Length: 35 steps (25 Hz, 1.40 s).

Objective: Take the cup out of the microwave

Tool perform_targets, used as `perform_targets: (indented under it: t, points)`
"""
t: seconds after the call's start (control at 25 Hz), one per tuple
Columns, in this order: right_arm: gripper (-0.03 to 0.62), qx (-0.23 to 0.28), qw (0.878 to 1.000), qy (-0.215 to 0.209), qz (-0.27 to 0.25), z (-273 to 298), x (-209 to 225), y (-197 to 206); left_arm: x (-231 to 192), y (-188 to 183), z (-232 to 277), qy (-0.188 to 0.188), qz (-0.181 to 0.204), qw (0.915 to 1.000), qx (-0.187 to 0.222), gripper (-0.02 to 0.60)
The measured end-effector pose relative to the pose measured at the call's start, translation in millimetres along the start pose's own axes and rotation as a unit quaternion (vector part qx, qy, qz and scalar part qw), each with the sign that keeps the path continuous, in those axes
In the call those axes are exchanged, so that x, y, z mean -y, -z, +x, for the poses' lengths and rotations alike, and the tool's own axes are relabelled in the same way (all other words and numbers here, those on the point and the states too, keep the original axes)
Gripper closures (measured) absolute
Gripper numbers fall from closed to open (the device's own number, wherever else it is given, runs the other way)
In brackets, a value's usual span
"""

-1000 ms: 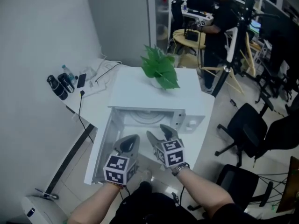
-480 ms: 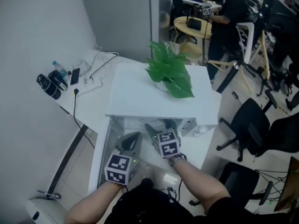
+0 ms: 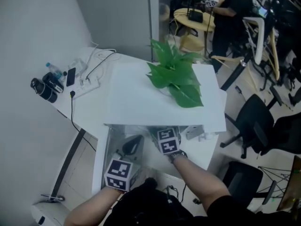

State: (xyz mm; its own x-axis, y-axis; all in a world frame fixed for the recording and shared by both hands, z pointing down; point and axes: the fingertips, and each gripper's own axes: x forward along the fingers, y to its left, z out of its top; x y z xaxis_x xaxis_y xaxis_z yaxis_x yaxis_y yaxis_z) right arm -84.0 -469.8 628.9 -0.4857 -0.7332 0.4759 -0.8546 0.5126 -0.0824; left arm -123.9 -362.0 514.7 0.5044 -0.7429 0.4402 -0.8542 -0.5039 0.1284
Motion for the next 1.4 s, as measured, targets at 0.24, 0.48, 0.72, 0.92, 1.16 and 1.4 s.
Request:
perform_targets:
  t: [0.24,0.48,0.72,0.92,1.16,1.4]
  points:
    - [0.168,0.002,1.0,0.011,-0.008,13,4,-6,-4,4,4,0.004,-0.001,1.0,-0.006,0.586]
    - [0.168,0.003,1.0,0.013,-0.013,25,2,-9,-4,4,4,0.008,-0.002,0.9999,-0.008,0.586]
    - [0.168,0.001,1.0,0.015,-0.017,34,2,-10,-9,2,4,0.003,-0.001,1.0,-0.008,0.586]
    - [0.171,-0.005,1.0,0.016,-0.02,39,2,-5,-11,6,1,0.0,0.0,0.9999,-0.012,0.586]
    - [0.208,-0.004,0.999,0.023,-0.025,43,4,-7,-13,5,-3,-0.008,0.001,0.9999,-0.011,0.586]
    - [0.217,-0.001,1.0,0.023,-0.021,37,3,-8,-15,5,-8,-0.016,0.002,0.9998,-0.01,0.586]
